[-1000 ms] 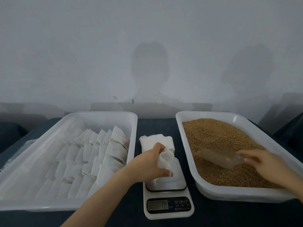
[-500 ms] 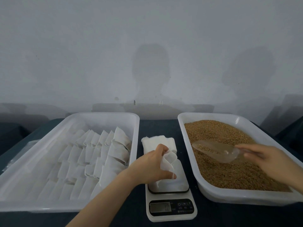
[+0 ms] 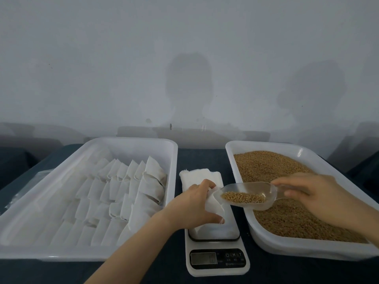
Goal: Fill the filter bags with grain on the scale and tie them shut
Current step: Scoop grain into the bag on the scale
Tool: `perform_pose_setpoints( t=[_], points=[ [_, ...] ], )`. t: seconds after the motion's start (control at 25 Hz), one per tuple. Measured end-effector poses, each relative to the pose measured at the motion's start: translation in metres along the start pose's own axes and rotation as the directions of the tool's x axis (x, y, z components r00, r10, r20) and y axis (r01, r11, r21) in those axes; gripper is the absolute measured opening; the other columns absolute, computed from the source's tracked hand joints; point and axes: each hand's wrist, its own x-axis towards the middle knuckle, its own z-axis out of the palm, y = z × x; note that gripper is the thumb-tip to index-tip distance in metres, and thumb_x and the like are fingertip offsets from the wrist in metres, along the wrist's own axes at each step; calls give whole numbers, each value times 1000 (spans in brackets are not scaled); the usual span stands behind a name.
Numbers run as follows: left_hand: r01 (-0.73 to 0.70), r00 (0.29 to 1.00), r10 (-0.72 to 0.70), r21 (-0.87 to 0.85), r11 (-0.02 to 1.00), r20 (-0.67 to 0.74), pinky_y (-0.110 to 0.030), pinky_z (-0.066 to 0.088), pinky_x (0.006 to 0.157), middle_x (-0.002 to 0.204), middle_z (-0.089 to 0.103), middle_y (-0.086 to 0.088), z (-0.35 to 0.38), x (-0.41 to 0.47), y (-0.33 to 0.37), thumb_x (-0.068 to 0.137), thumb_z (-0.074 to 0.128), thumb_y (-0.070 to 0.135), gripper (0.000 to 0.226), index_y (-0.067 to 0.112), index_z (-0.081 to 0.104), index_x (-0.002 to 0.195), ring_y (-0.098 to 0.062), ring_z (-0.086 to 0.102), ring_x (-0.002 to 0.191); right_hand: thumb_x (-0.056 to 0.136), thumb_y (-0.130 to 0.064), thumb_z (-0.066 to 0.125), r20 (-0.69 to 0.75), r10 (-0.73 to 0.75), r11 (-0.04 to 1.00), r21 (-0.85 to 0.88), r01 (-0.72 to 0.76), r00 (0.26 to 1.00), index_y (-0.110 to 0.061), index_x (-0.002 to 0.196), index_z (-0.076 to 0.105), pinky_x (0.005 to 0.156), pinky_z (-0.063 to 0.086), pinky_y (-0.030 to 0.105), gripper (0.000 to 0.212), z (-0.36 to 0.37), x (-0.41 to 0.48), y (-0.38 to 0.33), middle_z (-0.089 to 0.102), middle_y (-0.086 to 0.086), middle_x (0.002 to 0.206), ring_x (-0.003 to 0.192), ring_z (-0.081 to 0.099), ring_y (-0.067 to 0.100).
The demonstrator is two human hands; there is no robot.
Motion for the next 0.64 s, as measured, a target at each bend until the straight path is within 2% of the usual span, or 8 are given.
perform_pose_setpoints(
  t=[0.08, 0.2, 0.28, 0.44, 0.56, 0.64],
  points=[
    [-9, 1000, 9, -2, 1000, 1, -29, 48, 88, 129, 45, 6, 0, 0, 0, 73, 74, 54, 75, 38, 27, 130, -14, 52, 103, 87, -24, 62, 25, -9, 999, -42, 10, 1000, -55, 104, 57, 84, 47, 28, 36, 2, 2, -5, 66, -20, 90, 89, 60, 5],
    [-20, 1000, 20, -8, 1000, 1, -28, 47, 87, 127, 47, 6, 0, 0, 0, 73, 75, 52, 74, 36, 30, 130, -14, 51, 103, 88, -27, 61, 36, -34, 995, -90, 37, 999, -56, 105, 55, 98, 40, 39, 35, 2, 6, -12, 62, -26, 90, 92, 55, -2],
    [-23, 1000, 23, -40, 999, 2, -26, 46, 85, 122, 47, 9, 0, 0, 1, 73, 75, 52, 72, 36, 32, 128, -12, 51, 101, 88, -28, 60, 27, -63, 988, -143, 66, 998, -57, 105, 55, 102, 35, 42, 34, 1, 9, -17, 59, -30, 87, 92, 52, -4],
    [-16, 1000, 15, -135, 991, -8, -25, 49, 88, 122, 50, 12, -1, 2, 1, 74, 76, 51, 65, 36, 37, 123, -9, 54, 103, 90, -34, 56, 27, -108, 963, -246, 111, 994, -59, 108, 54, 103, 26, 35, 31, -1, 16, -23, 56, -32, 86, 93, 47, -8],
    [-10, 1000, 7, -174, 985, -19, -13, 43, 80, 114, 48, 19, -2, 2, 3, 73, 77, 50, 66, 36, 40, 125, -4, 54, 96, 91, -36, 53, 35, -129, 953, -270, 134, 991, -58, 111, 54, 99, 20, 30, 30, -7, 20, -25, 56, -30, 87, 93, 44, -10],
    [-12, 1000, 8, -182, 983, -19, -10, 41, 77, 111, 49, 21, -5, 2, 4, 71, 78, 51, 67, 35, 43, 127, 0, 53, 94, 91, -36, 53, 54, -141, 949, -276, 150, 989, -58, 107, 55, 97, 19, 28, 28, -12, 22, -28, 57, -29, 86, 93, 45, -9]
  ],
)
